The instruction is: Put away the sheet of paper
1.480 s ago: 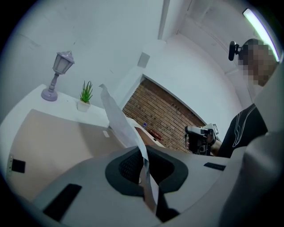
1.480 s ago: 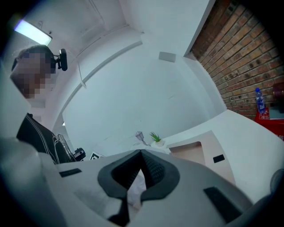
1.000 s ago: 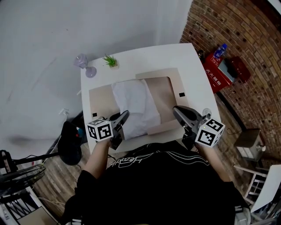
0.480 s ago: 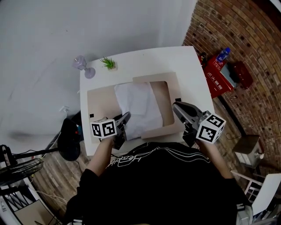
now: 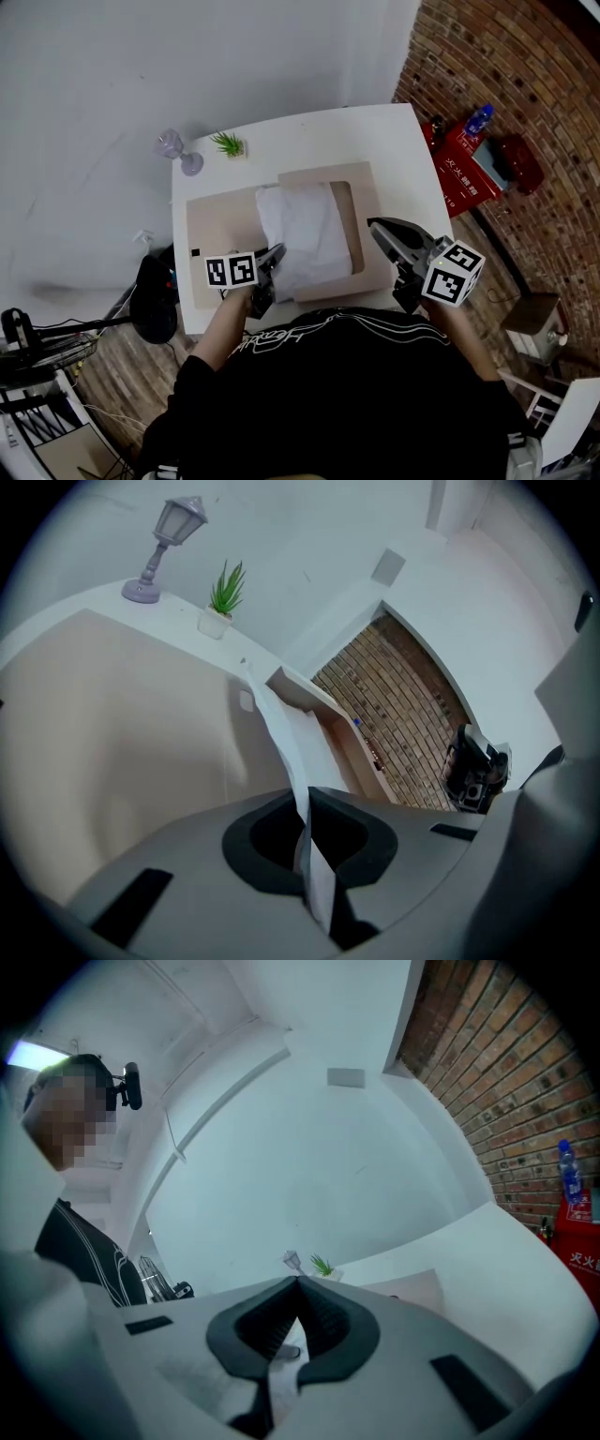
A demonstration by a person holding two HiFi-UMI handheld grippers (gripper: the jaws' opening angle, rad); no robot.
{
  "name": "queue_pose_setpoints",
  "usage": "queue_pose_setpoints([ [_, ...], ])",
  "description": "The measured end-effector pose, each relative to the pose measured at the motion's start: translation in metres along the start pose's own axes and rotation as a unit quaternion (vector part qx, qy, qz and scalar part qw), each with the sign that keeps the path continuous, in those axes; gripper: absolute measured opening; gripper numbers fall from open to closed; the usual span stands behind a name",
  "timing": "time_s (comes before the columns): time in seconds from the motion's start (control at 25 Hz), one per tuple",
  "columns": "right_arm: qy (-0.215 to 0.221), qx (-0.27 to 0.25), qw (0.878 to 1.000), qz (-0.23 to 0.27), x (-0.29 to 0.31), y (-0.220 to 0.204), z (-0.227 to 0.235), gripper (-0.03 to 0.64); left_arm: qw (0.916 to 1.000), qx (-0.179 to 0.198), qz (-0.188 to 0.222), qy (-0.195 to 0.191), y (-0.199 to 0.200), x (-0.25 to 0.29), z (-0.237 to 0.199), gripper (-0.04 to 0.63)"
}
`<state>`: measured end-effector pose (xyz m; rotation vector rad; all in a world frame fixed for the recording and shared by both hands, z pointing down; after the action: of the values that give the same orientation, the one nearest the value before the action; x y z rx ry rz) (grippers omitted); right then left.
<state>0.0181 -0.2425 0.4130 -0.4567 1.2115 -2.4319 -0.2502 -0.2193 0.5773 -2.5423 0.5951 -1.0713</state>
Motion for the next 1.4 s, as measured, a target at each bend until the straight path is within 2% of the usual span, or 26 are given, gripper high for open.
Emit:
queue_pose_setpoints([
  [0.92, 0.006, 0.008, 1.0, 0.022, -0.019, 0.013, 0.03, 0.0, 0.9983, -0.032, -0.048, 0.004, 0.002, 0.061, 0.029, 0.035],
  [1.28, 0.012, 0.012, 0.999, 0.032, -0.03, 0.013, 0.027, 0.0, 0.9963, -0.028, -0.046, 0.066, 0.0, 0.066, 0.034, 0.037],
  [1.32, 0.011, 0.013, 0.999, 0.033, -0.032, 0.012, 0.027, 0.0, 0.9961, -0.028, -0.042, 0.072, 0.0, 0.065, 0.035, 0.043],
  [1.36, 0.011, 0.014, 0.999, 0.034, -0.033, 0.012, 0.026, 0.0, 0.9961, -0.028, -0.039, 0.075, 0.001, 0.064, 0.036, 0.09],
  [1.4, 0.01, 0.015, 0.999, 0.035, -0.035, 0.01, 0.026, 0.0, 0.9961, -0.028, -0.037, 0.076, 0.001, 0.064, 0.037, 0.18],
])
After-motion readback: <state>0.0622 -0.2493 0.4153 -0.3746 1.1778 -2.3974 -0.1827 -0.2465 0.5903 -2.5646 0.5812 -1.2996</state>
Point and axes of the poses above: the fingertips, and each gripper's own axes: x forward along the fingers, z to its right, y out of its top, the point moved 5 cm from there along -x, backward along the fingers, and after that the axes turned 2 degrees about y, right-handed, at the moved point
